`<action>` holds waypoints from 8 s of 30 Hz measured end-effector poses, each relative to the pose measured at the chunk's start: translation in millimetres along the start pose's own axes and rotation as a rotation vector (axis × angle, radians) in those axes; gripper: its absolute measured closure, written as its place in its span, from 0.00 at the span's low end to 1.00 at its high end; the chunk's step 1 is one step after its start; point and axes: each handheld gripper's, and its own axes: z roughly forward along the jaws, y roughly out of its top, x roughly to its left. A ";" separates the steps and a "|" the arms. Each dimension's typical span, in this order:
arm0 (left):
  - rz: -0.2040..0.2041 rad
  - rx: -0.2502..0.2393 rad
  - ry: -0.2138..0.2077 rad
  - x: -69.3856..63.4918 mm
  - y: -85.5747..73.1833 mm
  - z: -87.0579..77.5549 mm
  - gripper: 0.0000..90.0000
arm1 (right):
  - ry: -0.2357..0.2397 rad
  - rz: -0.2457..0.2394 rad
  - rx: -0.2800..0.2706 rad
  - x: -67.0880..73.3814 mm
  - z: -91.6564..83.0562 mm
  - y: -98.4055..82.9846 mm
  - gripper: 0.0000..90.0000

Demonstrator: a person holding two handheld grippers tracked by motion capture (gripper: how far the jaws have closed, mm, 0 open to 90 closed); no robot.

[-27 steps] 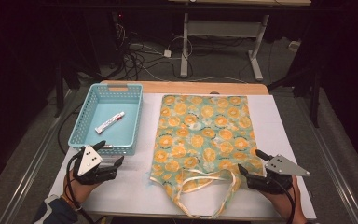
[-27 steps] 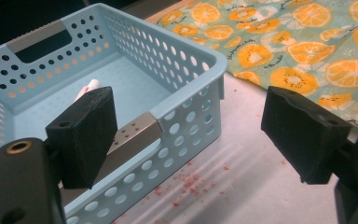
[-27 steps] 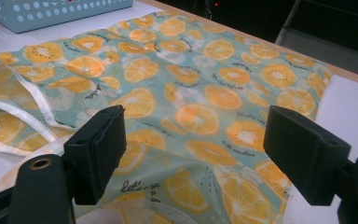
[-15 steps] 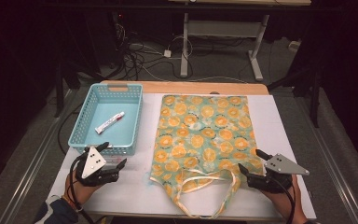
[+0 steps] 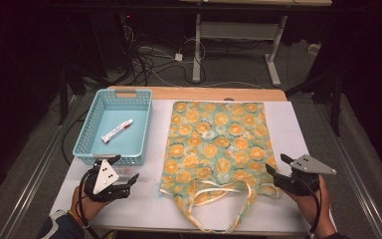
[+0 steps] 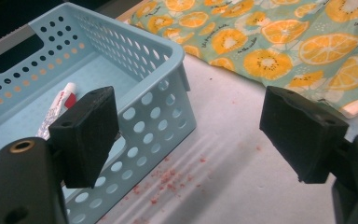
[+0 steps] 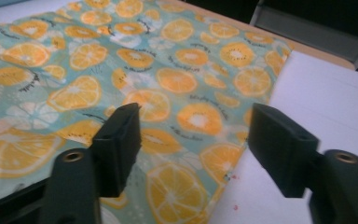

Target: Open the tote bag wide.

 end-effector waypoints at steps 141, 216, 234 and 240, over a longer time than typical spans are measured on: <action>0.052 0.054 -0.081 -8.7 -0.4 6.6 0.22 | 0.442 -0.319 0.319 152.2 77.6 61.0 0.52; -0.172 0.503 -0.008 152.4 53.0 127.2 0.37 | 0.223 -0.264 -0.005 106.6 104.5 202.4 1.00; -0.191 0.670 -0.065 163.6 37.6 152.3 0.77 | 0.219 -0.256 -0.015 101.0 104.6 201.5 1.00; -0.150 0.675 -0.050 158.5 41.8 151.1 0.78 | 0.223 -0.259 -0.012 102.4 103.7 201.0 1.00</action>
